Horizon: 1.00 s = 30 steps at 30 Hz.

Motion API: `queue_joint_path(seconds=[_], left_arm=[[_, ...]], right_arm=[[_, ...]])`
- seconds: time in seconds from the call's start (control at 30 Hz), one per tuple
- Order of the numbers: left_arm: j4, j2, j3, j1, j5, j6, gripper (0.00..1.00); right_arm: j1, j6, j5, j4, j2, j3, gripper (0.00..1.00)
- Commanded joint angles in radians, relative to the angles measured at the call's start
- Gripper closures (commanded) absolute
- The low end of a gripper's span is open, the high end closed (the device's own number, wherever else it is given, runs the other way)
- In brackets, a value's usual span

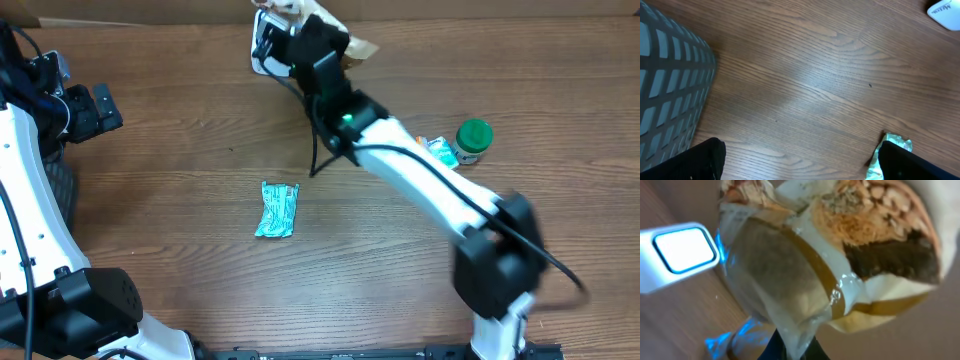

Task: Scan the item barcode
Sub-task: 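Lift the brown snack bag and present it to the white scanner, then lower the snack bag at the right of the table and release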

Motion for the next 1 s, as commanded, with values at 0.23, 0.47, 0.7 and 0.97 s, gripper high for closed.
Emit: queue_joint_path(seconds=[0.23, 0.47, 0.7, 0.97], left_arm=[[0.001, 0.003, -0.002, -0.009, 0.004, 0.022, 0.0], [0.001, 0.003, -0.002, -0.009, 0.004, 0.022, 0.0], [0.001, 0.003, -0.002, -0.009, 0.004, 0.022, 0.0], [0.001, 0.003, -0.002, -0.009, 0.004, 0.022, 0.0]], right_arm=[[-0.057, 0.708, -0.63, -0.822, -0.325, 0.015, 0.96], [-0.194, 0.727, -0.764, -1.157, -0.287, -0.045, 0.96], [-0.338, 0.726, -0.747, -1.127, -0.254, -0.251, 0.96], [-0.509, 0.726, -0.647, -0.98, -0.234, -0.41, 0.92]])
